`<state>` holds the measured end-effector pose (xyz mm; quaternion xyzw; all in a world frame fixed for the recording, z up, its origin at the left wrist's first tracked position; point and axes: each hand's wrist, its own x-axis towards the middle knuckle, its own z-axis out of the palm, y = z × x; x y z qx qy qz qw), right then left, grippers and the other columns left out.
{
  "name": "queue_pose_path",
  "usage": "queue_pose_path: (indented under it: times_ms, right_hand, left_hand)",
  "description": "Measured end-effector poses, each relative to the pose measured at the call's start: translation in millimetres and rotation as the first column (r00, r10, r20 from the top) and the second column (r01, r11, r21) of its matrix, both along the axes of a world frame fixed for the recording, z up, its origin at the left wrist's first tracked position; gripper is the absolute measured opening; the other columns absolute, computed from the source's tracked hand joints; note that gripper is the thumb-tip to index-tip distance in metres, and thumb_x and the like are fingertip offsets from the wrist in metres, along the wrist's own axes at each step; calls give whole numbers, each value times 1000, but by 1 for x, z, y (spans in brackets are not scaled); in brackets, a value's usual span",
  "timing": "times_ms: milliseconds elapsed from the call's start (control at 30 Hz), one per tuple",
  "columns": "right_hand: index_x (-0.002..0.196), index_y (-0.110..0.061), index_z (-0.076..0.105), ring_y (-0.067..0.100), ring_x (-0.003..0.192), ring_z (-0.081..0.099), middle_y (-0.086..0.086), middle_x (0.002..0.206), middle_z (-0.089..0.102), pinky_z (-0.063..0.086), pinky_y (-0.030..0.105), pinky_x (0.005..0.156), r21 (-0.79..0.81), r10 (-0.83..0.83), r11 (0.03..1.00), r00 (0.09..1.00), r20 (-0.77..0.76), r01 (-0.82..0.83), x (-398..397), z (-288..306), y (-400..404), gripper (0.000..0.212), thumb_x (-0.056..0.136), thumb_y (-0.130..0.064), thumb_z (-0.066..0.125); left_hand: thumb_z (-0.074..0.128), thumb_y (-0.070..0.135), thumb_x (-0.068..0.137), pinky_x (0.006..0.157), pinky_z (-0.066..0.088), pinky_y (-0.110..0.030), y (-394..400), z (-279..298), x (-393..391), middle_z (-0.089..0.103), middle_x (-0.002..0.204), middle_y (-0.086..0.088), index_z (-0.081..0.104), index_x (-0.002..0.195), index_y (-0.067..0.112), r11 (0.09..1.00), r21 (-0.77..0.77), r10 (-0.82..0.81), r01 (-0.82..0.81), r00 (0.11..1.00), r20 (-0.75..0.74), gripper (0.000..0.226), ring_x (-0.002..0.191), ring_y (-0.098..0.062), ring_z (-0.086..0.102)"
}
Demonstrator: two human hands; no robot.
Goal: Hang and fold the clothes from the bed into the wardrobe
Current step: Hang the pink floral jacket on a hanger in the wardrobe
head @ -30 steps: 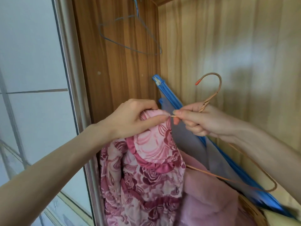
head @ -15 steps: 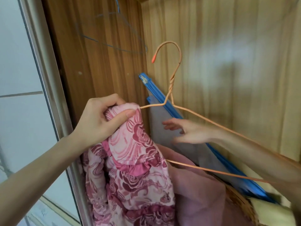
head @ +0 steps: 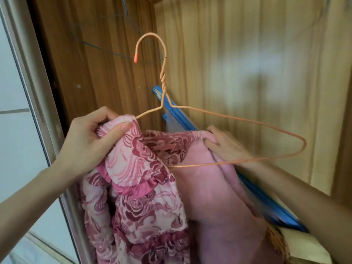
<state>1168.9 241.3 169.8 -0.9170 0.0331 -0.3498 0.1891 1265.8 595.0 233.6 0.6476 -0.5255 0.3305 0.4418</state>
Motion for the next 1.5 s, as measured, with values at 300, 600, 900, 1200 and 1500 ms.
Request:
queue_pose_path:
  times_ms: [300,600,900,1200,1500]
  right_hand:
    - [123,-21,65,5,96,62,-10,106,70,45,12,81,-232,14,973,996,93,8,-95,67,-49,44,93,-52,56]
    - [131,-25,63,14,109,65,-3,124,71,49,25,92,-513,-75,852,994,73,102,-145,99,-63,61,95,-71,45]
    - [89,-19,59,16,71,52,-9,74,55,33,30,63,-373,-252,900,967,-23,226,-143,100,-54,31,103,-47,55]
    - [109,-16,60,1,73,62,-4,89,63,48,14,59,542,86,833,993,75,-113,-136,87,-41,17,95,-10,68]
    - [90,-31,34,17,58,40,-8,61,48,38,22,54,-347,-262,886,950,171,307,-169,114,-42,40,83,-30,73]
  left_hand:
    - [31,71,100,52,35,-33,-35,0,19,49,69,8,41,85,26,908,102,331,-406,846,417,48,60,-30,60]
    - [45,59,99,51,31,-15,-40,8,9,42,58,15,30,87,37,962,223,64,-159,922,382,29,52,-6,52]
    - [51,54,97,52,44,-38,-33,29,6,57,64,-9,57,96,6,979,11,182,-202,907,379,49,53,-29,54]
    - [61,47,102,53,41,-24,-35,21,20,59,62,-8,57,93,10,990,-10,140,-144,946,293,38,69,-16,58]
    - [65,45,98,54,39,-17,-26,26,40,50,58,6,56,83,16,979,149,68,-140,911,407,34,61,-12,55]
